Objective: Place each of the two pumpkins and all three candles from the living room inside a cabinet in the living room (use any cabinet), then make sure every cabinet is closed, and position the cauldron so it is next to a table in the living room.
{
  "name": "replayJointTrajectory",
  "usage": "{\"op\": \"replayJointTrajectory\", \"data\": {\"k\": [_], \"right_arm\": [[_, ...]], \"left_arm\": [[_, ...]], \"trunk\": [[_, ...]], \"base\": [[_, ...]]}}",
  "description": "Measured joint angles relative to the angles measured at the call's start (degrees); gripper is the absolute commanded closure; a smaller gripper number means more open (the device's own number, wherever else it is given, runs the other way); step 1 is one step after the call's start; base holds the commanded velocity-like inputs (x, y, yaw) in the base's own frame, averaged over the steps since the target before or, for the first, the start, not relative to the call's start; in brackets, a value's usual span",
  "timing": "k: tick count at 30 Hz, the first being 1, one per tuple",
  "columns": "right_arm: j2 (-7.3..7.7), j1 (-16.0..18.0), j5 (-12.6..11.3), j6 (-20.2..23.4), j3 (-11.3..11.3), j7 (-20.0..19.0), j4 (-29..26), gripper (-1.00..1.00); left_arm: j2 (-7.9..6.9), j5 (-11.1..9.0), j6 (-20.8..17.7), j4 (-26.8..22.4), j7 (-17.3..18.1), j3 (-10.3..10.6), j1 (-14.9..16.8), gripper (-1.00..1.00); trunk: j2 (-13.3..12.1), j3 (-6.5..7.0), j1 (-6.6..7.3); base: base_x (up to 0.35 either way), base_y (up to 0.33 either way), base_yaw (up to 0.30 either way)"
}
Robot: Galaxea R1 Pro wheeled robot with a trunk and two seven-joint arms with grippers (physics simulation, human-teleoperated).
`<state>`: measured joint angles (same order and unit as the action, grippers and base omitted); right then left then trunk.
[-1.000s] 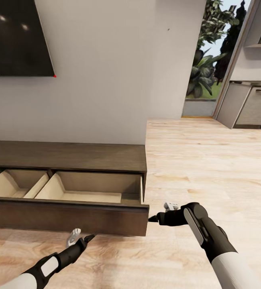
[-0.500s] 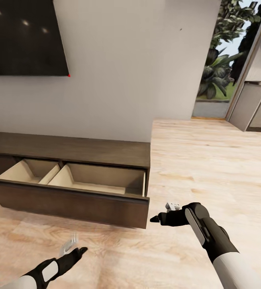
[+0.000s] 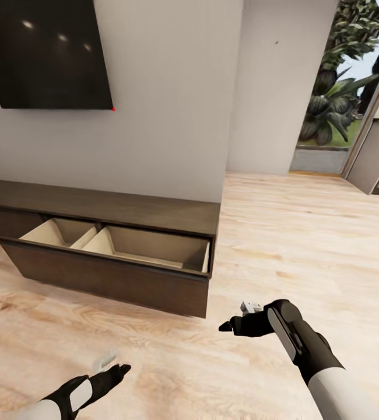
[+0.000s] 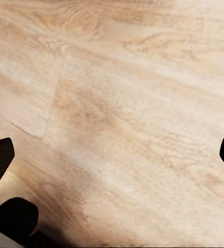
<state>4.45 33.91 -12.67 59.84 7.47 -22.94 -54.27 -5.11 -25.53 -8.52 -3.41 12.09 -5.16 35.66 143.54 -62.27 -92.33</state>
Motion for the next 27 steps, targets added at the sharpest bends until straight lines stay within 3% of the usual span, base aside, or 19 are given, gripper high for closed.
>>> {"op": "replayJointTrajectory", "data": {"k": [4, 5, 19, 24, 27], "right_arm": [[-0.03, 0.00, 1.03, -0.02, 0.08, -0.16, 1.52, -1.00], [-0.04, 0.00, 1.13, -0.02, 0.11, -0.18, 1.96, -1.00], [-0.23, -0.93, 1.31, -0.01, 2.38, -0.23, 4.35, -1.00], [-0.38, -1.56, 1.30, -0.02, 6.06, -0.23, 4.41, -1.00], [-0.39, -1.70, 1.31, -0.03, 6.82, -0.24, 4.51, -1.00]], "left_arm": [[1.24, 5.12, 0.06, -0.10, -0.95, -0.18, 0.01, -1.00], [1.37, 5.64, 0.07, -0.11, -1.06, -0.22, 0.02, -1.00], [1.67, 6.43, 0.08, -0.14, -1.26, -0.36, 0.00, -1.00], [1.68, 6.21, 0.08, -0.20, -1.26, -0.59, 0.01, -1.00], [1.96, 5.62, 0.03, -0.28, -1.21, -0.72, 0.01, -1.00]], "trunk": [[0.00, 0.00, 0.00], [0.00, 0.01, 0.00], [0.00, 0.31, 0.00], [0.00, 0.43, 0.00], [0.00, 0.50, 0.00]], "base": [[-0.210, -0.254, 0.288], [-0.210, -0.254, 0.290], [-0.212, -0.253, 0.290], [-0.228, -0.221, 0.290], [-0.243, -0.147, 0.290]]}}
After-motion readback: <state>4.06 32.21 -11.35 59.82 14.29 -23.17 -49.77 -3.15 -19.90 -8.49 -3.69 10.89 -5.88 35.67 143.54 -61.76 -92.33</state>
